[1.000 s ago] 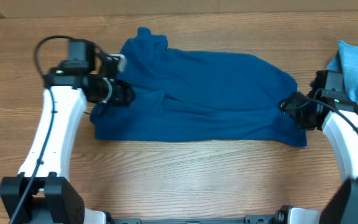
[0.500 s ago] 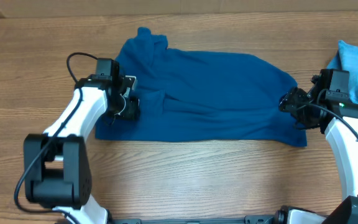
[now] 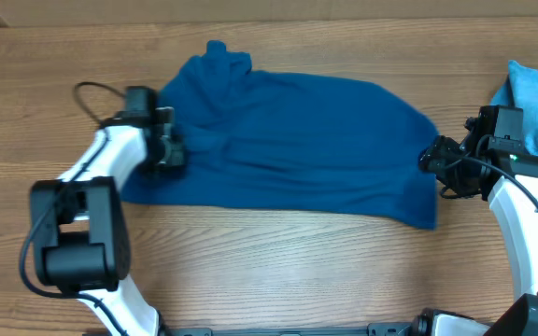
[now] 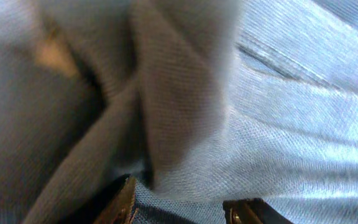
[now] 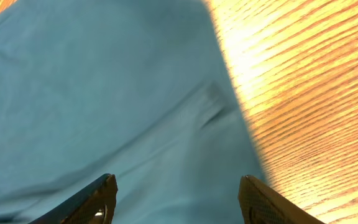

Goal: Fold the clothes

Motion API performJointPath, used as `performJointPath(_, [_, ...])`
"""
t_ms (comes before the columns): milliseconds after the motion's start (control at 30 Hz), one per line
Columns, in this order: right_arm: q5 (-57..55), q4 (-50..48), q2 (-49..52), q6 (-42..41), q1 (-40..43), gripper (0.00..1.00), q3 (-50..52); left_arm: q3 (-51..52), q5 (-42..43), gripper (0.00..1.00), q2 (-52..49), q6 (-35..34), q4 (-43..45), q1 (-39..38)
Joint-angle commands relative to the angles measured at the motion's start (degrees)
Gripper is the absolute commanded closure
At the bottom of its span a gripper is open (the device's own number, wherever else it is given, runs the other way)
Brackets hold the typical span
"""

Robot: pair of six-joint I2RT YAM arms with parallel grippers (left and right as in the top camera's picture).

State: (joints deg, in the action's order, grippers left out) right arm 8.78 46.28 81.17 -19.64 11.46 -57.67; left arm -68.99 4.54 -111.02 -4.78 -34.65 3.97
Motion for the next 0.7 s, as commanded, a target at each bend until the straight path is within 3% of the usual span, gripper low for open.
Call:
performJointPath(0, [0.31, -0.52, -0.33, 0.61, -0.2, 0.33, -0.92, 1.29, -3.37, 0.5, -3.72, 1.88, -1.42, 7.61])
performJointPath(233, [0.33, -0.44, -0.33, 0.61, -0.2, 0.31, -0.92, 1.29, -2.56, 0.5, -3.72, 4.39, -4.83, 7.85])
performJointPath(467, [2.54, 5.79, -0.31, 0.2, -0.66, 0.3, 0.42, 1.22, -1.51, 0.5, -2.73, 3.67, -6.01, 4.28])
performJointPath(667, [10.19, -1.29, 0.37, 4.96, -2.51, 0.29, 1.46, -1.16, 2.01, 0.48, 1.84, 1.7, -6.25, 3.5])
